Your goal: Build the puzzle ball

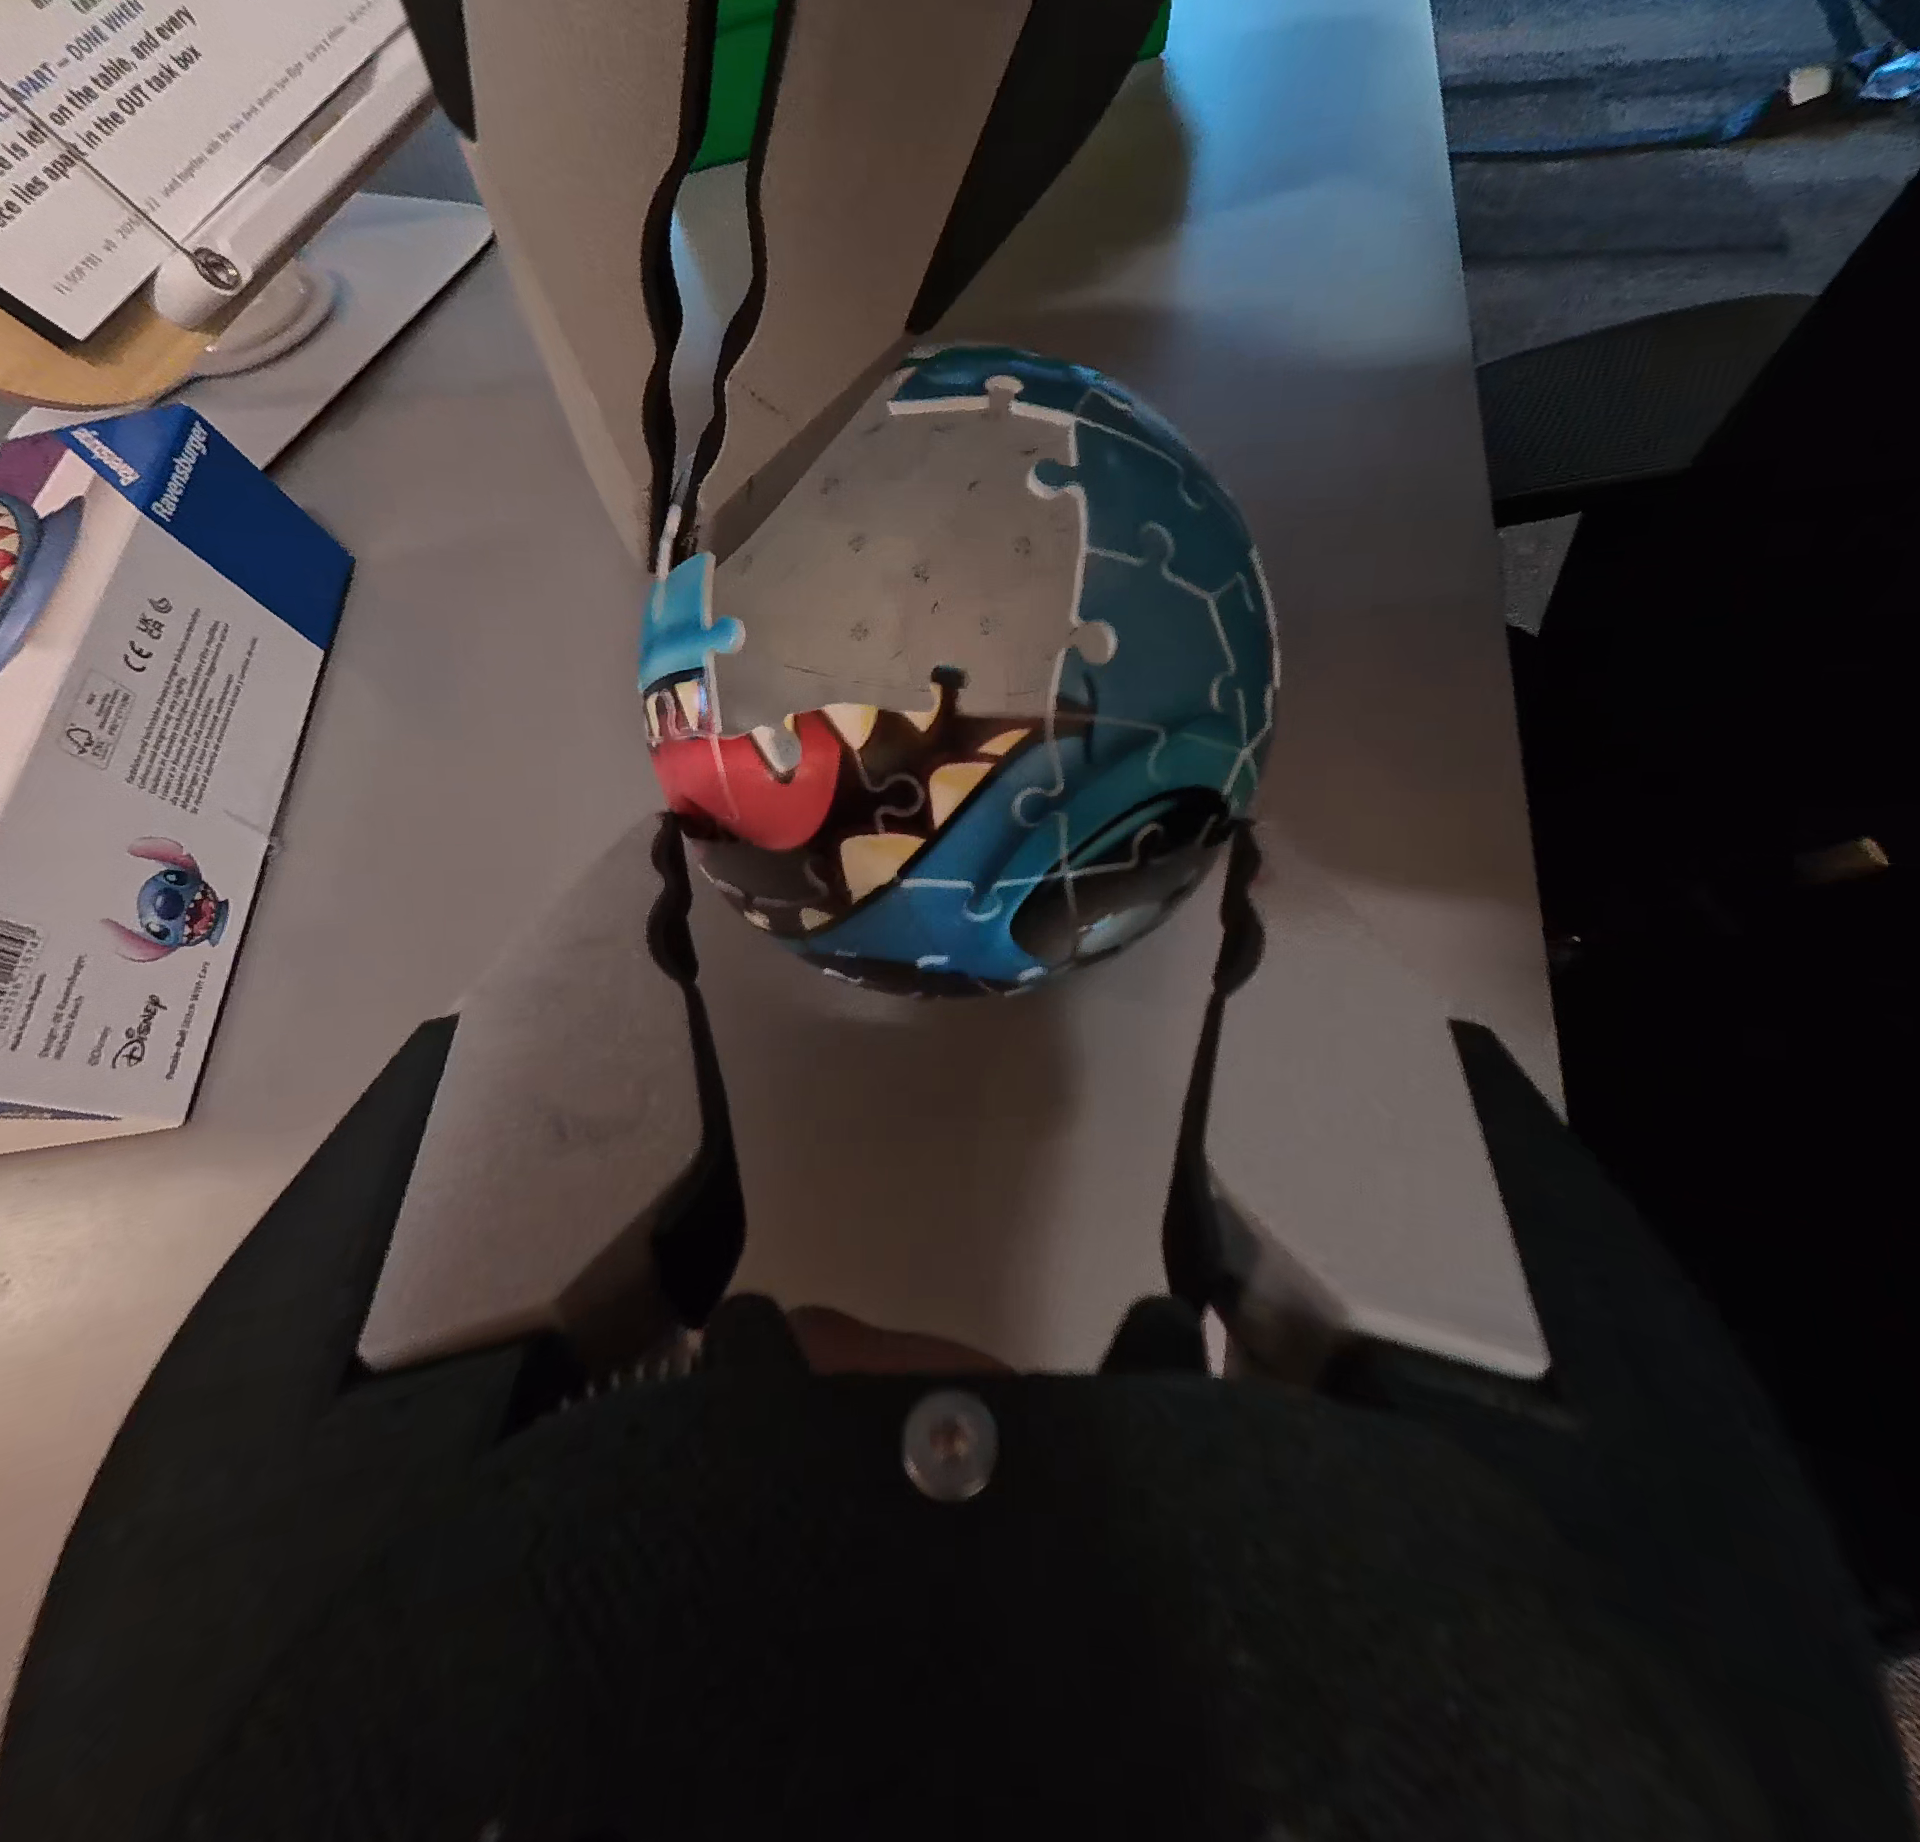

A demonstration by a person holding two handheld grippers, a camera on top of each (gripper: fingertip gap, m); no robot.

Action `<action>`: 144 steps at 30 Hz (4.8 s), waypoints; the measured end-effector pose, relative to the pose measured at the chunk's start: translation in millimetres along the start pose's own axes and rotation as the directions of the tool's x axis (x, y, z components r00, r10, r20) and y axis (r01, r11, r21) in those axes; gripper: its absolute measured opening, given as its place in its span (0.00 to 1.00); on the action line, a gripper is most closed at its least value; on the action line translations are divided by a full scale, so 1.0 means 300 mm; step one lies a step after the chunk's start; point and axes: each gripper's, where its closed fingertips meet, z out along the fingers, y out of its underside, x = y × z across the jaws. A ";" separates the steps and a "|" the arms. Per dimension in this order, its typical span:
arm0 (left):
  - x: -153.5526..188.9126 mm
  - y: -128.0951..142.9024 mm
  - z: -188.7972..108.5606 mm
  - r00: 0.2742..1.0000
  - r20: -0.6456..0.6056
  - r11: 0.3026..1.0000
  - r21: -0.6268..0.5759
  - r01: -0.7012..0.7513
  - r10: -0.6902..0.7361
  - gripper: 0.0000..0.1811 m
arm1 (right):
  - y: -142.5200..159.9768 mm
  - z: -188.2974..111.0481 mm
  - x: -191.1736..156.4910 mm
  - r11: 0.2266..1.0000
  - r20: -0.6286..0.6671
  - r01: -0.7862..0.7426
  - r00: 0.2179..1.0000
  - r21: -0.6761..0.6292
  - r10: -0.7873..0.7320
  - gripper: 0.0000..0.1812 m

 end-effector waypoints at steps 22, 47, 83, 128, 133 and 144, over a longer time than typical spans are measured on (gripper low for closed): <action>-0.199 -0.201 -0.013 0.978 0.195 0.986 -0.130 0.101 -0.074 0.29 | -0.008 -0.054 0.027 0.972 0.006 -0.092 0.996 0.217 0.093 0.00; -0.204 -0.183 0.074 0.996 0.089 0.956 -0.291 0.036 -0.011 0.00 | 0.000 -0.076 0.039 0.876 0.278 -0.285 0.943 0.389 0.183 0.00; -0.185 -0.218 0.049 0.995 0.083 0.975 -0.209 0.073 -0.057 0.00 | 0.003 -0.120 0.034 0.814 0.348 -0.364 0.913 0.452 0.215 0.00; -0.181 -0.212 0.066 0.995 0.082 0.967 -0.241 0.078 -0.060 0.01 | -0.002 -0.145 0.048 0.770 0.363 -0.397 0.903 0.500 0.230 0.00; -0.175 -0.225 0.063 0.995 0.089 0.970 -0.234 0.066 -0.046 0.02 | 0.000 -0.141 0.042 0.802 0.318 -0.357 0.922 0.479 0.220 0.00; -0.179 -0.199 0.070 0.994 0.106 0.948 -0.319 0.017 0.017 0.00 | -0.004 -0.112 0.027 0.846 0.261 -0.299 0.945 0.442 0.198 0.00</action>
